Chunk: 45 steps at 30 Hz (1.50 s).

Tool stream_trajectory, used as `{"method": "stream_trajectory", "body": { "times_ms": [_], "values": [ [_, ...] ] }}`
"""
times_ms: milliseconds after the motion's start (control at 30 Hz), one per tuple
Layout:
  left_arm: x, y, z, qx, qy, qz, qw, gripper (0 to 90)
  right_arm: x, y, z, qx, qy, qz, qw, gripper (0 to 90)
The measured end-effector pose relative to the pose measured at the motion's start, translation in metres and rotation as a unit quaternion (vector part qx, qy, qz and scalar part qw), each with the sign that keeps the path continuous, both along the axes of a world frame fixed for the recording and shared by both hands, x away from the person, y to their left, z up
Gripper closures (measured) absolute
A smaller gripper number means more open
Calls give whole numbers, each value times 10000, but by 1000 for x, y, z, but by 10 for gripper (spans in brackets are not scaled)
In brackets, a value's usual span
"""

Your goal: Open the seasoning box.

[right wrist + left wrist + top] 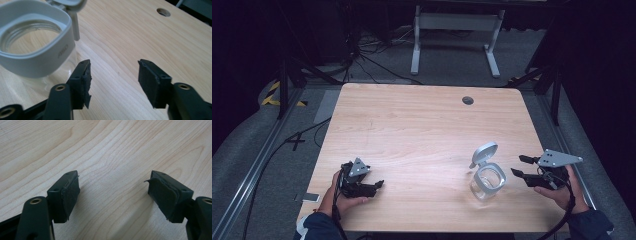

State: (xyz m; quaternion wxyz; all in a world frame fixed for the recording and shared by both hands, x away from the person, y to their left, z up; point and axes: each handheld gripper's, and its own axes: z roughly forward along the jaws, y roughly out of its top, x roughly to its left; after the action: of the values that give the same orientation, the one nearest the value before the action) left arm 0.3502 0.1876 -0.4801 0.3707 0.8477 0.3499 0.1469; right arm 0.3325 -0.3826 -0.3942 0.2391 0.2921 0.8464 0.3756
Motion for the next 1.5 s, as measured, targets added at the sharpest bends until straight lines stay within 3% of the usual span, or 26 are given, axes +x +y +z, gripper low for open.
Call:
{"method": "stream_trajectory", "body": {
  "times_ms": [67,167,367,633,800,1500],
  "values": [
    [0,0,0,-4,0,3,10000,254,0,-2,-6,42,5,-184,9998,353],
    [0,0,0,4,0,-1,10000,254,1,-5,-15,195,175,-355,9990,337],
    [0,0,0,-9,19,8,10000,254,2,-10,-36,-41,319,-644,9974,292],
    [0,0,0,-36,47,-10,10000,247,1,-19,-67,-11,679,-824,9943,273],
    [1,0,0,33,11,-39,10000,240,0,-25,-72,354,729,-892,9927,260],
    [3,-1,0,9,47,7,10000,215,2,-24,-72,377,759,-879,9925,235]
  ]
}}
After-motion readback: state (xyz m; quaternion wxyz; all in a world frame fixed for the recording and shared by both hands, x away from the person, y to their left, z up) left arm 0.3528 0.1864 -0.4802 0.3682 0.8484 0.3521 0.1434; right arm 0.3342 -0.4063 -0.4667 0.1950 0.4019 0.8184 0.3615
